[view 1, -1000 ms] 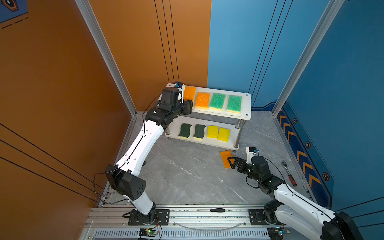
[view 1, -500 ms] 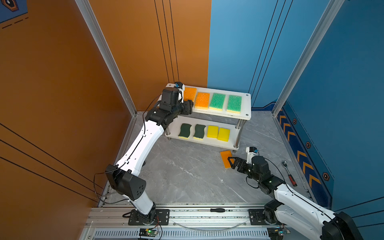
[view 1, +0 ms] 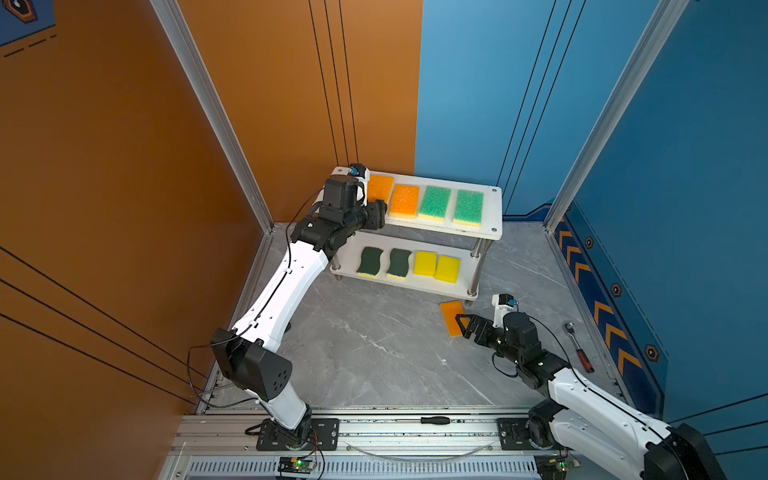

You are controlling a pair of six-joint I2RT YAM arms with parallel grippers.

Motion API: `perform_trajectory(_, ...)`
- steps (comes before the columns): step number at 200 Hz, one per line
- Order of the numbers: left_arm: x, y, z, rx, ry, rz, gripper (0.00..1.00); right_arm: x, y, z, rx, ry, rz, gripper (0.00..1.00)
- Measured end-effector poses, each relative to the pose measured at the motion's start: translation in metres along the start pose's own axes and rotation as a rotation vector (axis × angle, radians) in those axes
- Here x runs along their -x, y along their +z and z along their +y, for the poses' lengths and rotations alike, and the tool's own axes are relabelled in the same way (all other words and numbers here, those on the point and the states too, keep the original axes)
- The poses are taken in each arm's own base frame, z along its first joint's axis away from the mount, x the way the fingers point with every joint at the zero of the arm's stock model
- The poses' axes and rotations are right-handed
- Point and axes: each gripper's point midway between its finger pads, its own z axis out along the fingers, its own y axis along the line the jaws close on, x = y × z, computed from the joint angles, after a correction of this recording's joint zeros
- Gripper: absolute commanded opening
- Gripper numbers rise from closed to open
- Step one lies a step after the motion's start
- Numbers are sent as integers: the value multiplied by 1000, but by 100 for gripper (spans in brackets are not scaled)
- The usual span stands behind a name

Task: Place and organize the cleaning sponges onto the shelf

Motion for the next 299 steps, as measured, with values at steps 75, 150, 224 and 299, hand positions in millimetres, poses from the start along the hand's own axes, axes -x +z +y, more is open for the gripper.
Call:
perform_trajectory(75,0,0,0,1,0,-1,69,3,-2,2,8,0,-12,100)
perform_trajectory(150,0,1,0,14,3,-7,70,3,-2,2,8,3,-12,100)
perform_trajectory(224,0,1,-1,20,6,-9,72,3,-2,2,7,4,-13,100)
perform_trajectory(299,1,2,-1,18,-6,-19,73,2,-2,-1,2,5,-10,100)
